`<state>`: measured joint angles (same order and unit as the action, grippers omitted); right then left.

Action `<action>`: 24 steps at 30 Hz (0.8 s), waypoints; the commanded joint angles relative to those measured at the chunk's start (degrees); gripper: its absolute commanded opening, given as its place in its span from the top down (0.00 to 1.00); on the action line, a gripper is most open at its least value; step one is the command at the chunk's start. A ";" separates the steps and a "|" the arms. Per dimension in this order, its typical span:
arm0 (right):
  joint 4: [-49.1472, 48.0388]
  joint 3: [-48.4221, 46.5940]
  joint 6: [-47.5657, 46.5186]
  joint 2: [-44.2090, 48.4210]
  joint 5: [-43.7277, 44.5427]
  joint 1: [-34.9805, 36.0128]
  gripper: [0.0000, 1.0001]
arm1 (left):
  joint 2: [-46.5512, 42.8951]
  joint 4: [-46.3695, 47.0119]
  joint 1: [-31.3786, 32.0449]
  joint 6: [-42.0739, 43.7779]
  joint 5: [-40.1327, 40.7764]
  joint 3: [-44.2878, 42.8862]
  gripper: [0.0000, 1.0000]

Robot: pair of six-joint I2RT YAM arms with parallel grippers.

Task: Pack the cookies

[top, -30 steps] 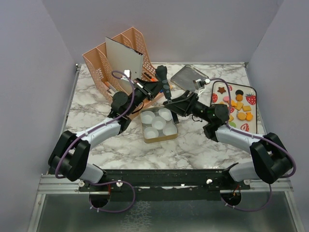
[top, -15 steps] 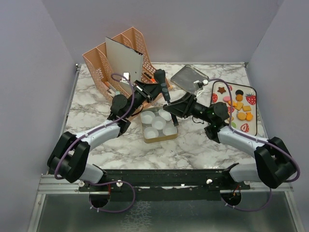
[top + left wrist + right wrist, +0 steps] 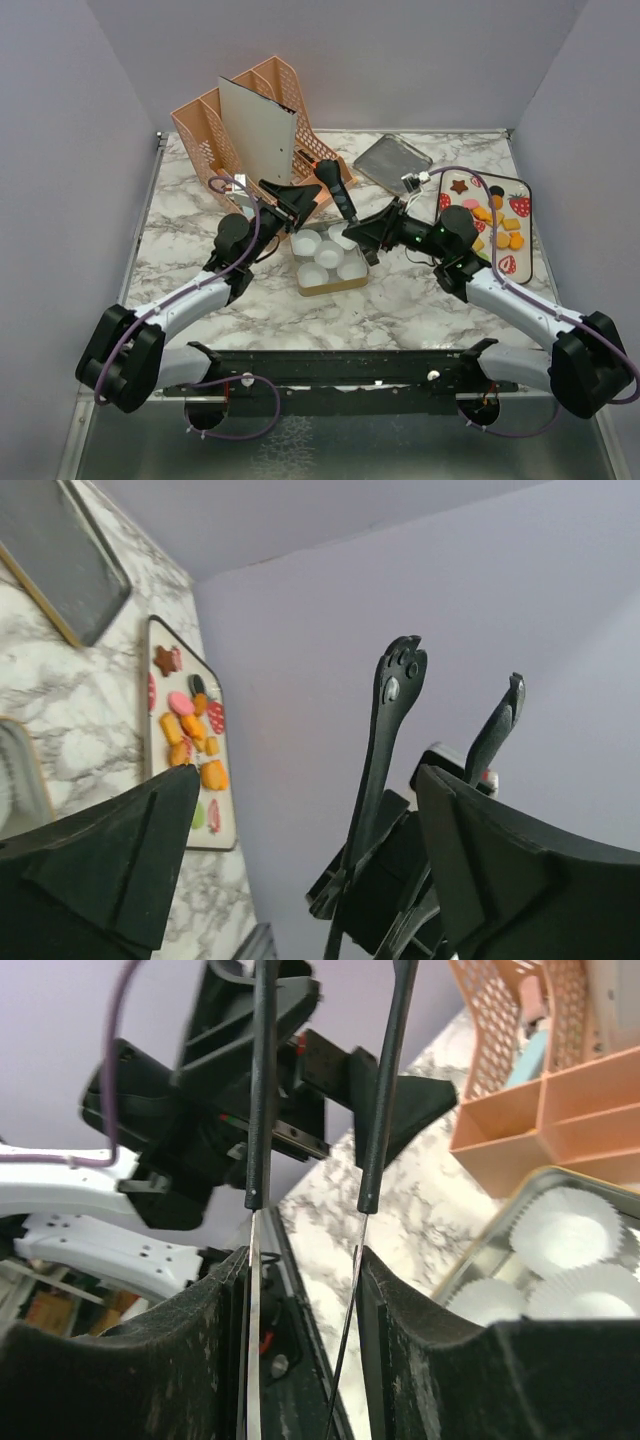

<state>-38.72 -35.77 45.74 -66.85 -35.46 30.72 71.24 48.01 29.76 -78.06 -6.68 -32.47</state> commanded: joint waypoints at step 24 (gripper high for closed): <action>64.98 -20.20 -32.29 2.14 31.12 -0.22 0.53 | -25.20 -72.40 -2.60 54.97 20.21 -21.39 0.01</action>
<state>17.32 -52.27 16.56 -63.35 -11.03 30.72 48.40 -15.64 27.38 -36.14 10.17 -50.04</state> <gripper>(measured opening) 0.466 0.989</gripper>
